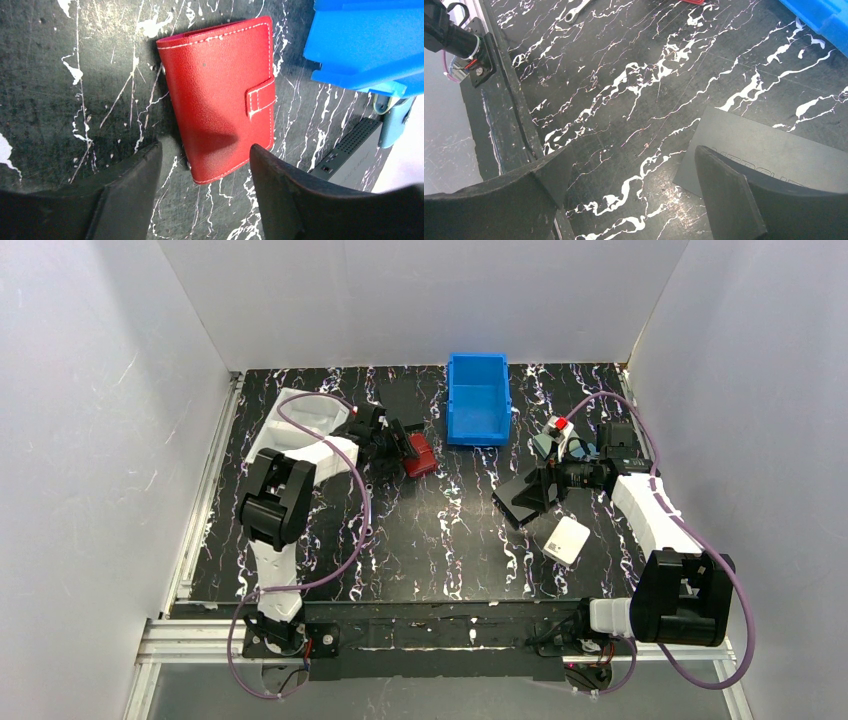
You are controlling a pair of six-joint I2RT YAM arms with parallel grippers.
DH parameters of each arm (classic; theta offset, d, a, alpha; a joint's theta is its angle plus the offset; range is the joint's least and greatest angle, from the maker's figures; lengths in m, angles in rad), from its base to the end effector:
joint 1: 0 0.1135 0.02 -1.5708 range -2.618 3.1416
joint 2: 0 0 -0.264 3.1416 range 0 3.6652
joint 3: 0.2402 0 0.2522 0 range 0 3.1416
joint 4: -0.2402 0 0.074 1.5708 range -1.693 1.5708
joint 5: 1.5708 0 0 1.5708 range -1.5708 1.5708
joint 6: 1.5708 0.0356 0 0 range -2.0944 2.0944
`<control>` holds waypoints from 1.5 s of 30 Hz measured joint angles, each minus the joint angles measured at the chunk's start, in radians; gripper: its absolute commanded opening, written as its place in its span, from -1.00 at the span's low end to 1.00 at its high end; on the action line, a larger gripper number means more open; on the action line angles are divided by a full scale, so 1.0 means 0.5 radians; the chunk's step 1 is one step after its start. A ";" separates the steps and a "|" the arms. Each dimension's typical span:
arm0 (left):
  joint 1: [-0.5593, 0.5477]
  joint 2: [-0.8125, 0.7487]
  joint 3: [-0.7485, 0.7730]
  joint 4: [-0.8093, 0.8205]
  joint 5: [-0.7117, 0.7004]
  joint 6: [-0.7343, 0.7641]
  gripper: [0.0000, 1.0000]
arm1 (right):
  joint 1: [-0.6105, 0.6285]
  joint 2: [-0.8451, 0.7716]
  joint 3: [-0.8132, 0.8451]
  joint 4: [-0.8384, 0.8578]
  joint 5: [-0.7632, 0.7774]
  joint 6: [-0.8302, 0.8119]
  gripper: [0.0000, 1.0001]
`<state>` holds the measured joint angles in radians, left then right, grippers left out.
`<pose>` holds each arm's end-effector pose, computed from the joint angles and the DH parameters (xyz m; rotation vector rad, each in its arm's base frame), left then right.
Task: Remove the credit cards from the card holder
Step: Pick up the card holder from the center of the board.
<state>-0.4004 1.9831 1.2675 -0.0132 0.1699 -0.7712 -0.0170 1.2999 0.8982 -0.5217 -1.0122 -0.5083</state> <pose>0.3949 -0.1737 0.1673 -0.3551 2.3937 -0.7702 0.2548 0.0259 0.2532 -0.8935 1.9508 0.9453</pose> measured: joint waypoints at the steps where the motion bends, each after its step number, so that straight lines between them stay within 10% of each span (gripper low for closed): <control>1: 0.000 0.011 0.011 -0.004 -0.003 -0.002 0.08 | 0.000 0.000 0.000 -0.001 0.002 0.000 1.00; 16: 0.000 0.051 0.012 0.035 -0.011 -0.021 -1.00 | 0.001 0.000 0.000 -0.001 0.031 0.000 1.00; 45: -0.430 -0.599 -0.639 0.159 0.446 0.825 -1.00 | 0.417 0.352 0.192 -0.276 0.101 -0.351 1.00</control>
<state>-0.6151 1.6836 0.9478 0.0666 0.3927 -0.3588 0.1917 1.4757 0.9943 -0.6598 -0.9619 -0.6838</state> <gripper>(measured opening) 0.072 1.001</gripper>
